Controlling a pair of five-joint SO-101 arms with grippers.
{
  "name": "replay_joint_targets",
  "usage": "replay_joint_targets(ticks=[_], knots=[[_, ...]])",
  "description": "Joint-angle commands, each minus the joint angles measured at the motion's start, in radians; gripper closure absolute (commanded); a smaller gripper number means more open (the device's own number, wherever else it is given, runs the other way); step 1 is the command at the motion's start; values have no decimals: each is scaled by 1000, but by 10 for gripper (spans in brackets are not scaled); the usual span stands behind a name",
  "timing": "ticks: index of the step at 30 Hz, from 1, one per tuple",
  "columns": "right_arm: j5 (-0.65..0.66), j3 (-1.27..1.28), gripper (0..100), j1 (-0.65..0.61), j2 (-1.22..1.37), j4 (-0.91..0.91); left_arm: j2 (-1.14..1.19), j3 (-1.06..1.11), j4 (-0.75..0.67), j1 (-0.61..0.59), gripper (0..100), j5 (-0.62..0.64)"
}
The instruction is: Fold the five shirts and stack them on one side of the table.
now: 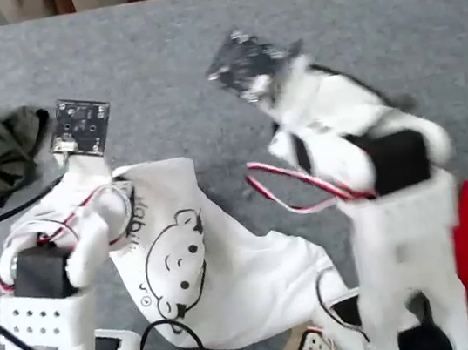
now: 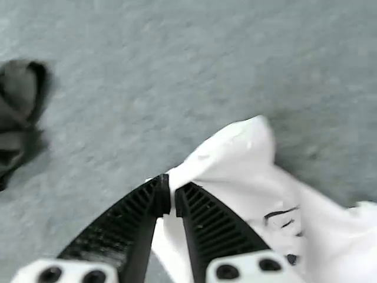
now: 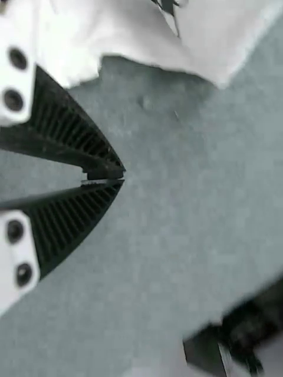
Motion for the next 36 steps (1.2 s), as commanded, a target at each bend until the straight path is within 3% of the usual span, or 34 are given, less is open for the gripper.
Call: replay_joint_targets(ticks=[1, 7, 16, 23, 28, 36], knots=[[-35, 62, 986, -67, 74, 0, -8, 11, 0, -92, 981, -81], [-98, 206, 819, -237, 262, 17, -8, 14, 72, -150, 981, -133], [-198, 323, 811, -389, 529, -143, -18, 86, 78, -175, 981, -133], [-203, 323, 815, -335, 754, -265, -18, 81, 77, -175, 981, -130], [-199, 321, 998, -278, 855, -328, -18, 89, 77, -175, 981, -132], [-192, 317, 993, -116, 802, -305, -10, 115, 23, -172, 981, -130]])
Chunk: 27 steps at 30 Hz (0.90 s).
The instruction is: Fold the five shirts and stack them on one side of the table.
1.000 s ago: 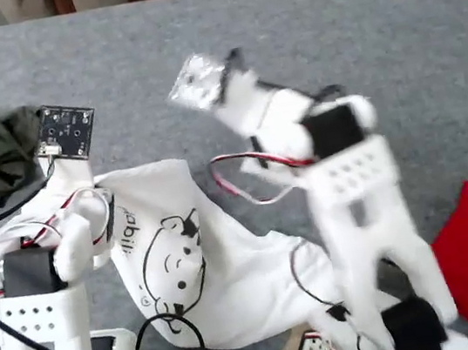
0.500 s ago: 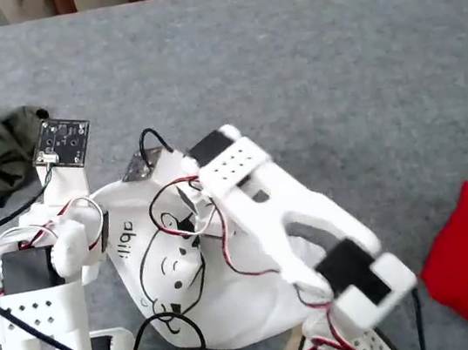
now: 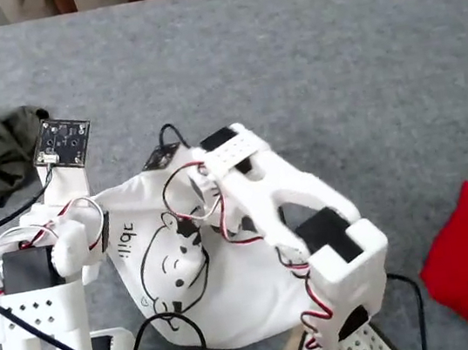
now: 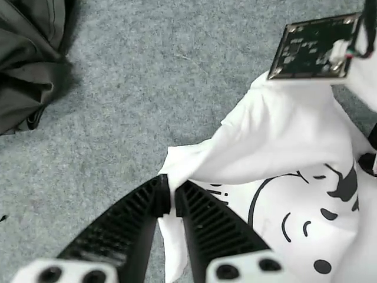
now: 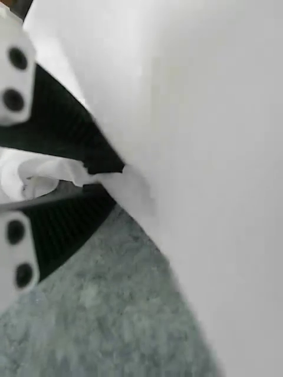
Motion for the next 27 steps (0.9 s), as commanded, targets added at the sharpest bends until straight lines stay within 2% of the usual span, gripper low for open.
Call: replay_joint_targets(ticks=[1, 9, 14, 18, 23, 27], knots=[[15, -2, 993, 142, -54, 9, -10, 32, -68, 0, 981, -3], [43, -2, 994, 377, -305, 23, -7, 195, -298, 6, 981, -2], [81, 39, 994, 440, -384, 25, 30, 259, -396, 58, 981, -2], [100, 105, 994, 455, -412, 35, 166, 226, -400, 109, 981, 0], [195, 174, 994, 464, -450, 169, 392, 115, -385, 106, 981, -3], [238, 263, 994, 441, -515, 193, 521, 23, -256, 110, 981, -44]])
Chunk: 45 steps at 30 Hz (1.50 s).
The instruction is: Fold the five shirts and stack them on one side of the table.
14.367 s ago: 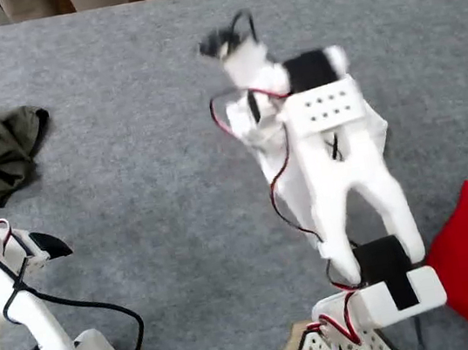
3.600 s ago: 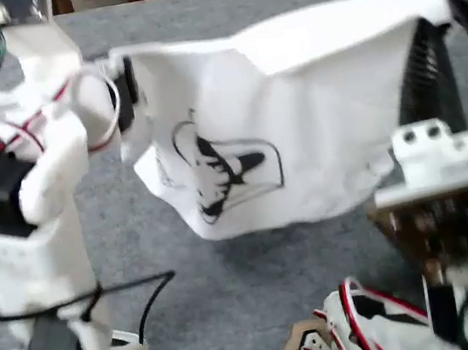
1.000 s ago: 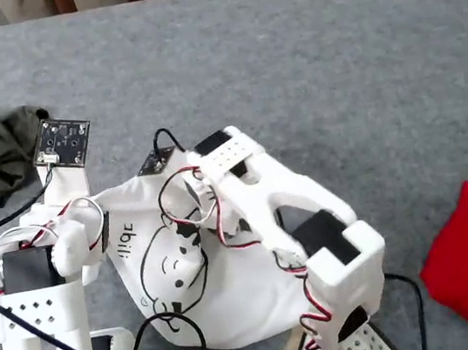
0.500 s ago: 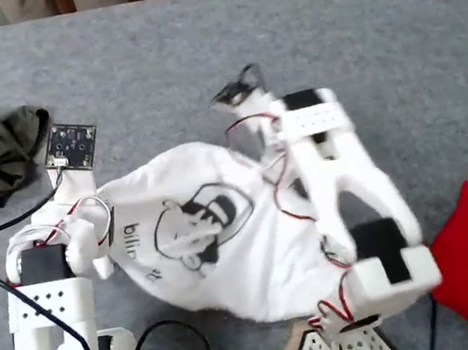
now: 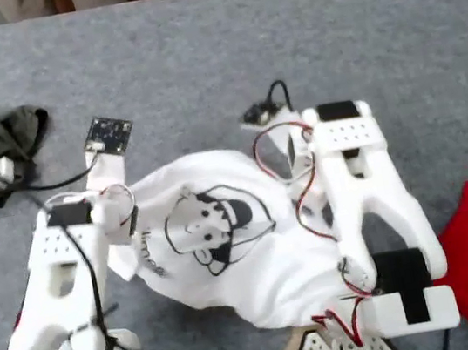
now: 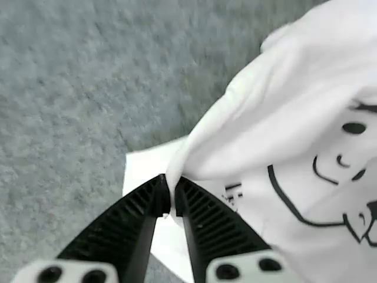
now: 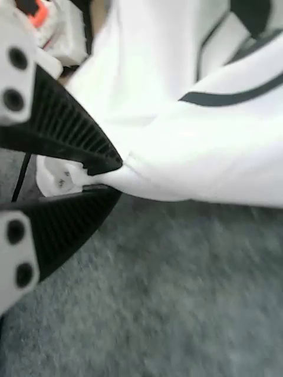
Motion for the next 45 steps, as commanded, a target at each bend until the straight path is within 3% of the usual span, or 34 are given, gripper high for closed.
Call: replay_joint_targets(ticks=[1, 9, 15, 18, 25, 32, 39, 45], knots=[[28, 64, 994, -16, -99, 26, 85, -120, 110, 3, 981, -52], [20, 288, 994, -252, -271, 66, 105, -272, 364, -91, 981, -201], [28, 325, 990, -274, -348, 71, 105, -288, 466, -97, 981, -253], [28, 265, 974, -274, -352, 94, 105, -249, 465, -81, 981, -255], [23, 27, 757, -262, -358, 250, 105, -198, 463, -83, 981, -253], [20, -317, 741, -263, -340, 333, 97, -198, 462, -83, 981, -249], [-109, -515, 741, -297, 22, 189, -18, -117, 361, -71, 981, -166], [-241, -892, 741, -401, 427, 169, -156, -41, 354, -21, 981, -137]])
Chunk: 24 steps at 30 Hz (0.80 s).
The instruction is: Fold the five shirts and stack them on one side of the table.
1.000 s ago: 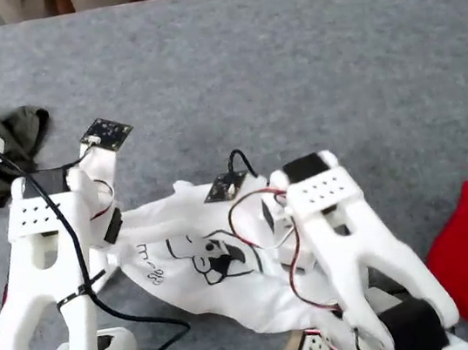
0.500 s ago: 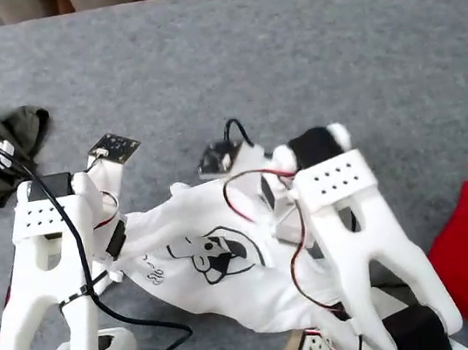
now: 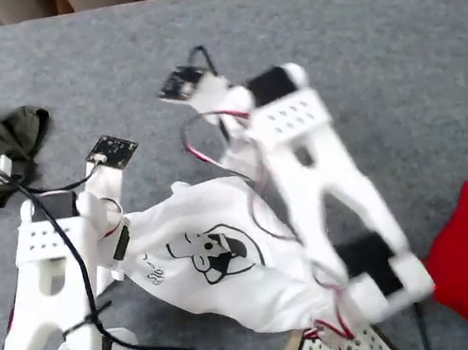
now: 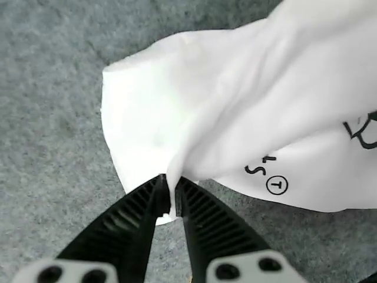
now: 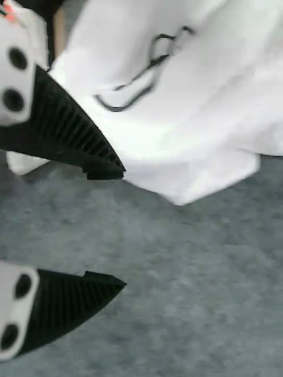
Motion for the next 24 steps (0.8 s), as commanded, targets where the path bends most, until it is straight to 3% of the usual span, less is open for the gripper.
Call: replay_joint_targets(ticks=[1, 10, 15, 24], knots=[[-71, -289, 741, -47, 234, -12, -91, 25, -11, 21, 981, 35], [-130, -858, 742, -137, 748, 186, -191, 120, -15, 20, 981, 46], [-129, -906, 742, -214, 817, 186, -199, 120, -15, 15, 981, 46], [-126, -905, 743, -223, 911, 186, -199, 114, -17, 15, 981, 48]])
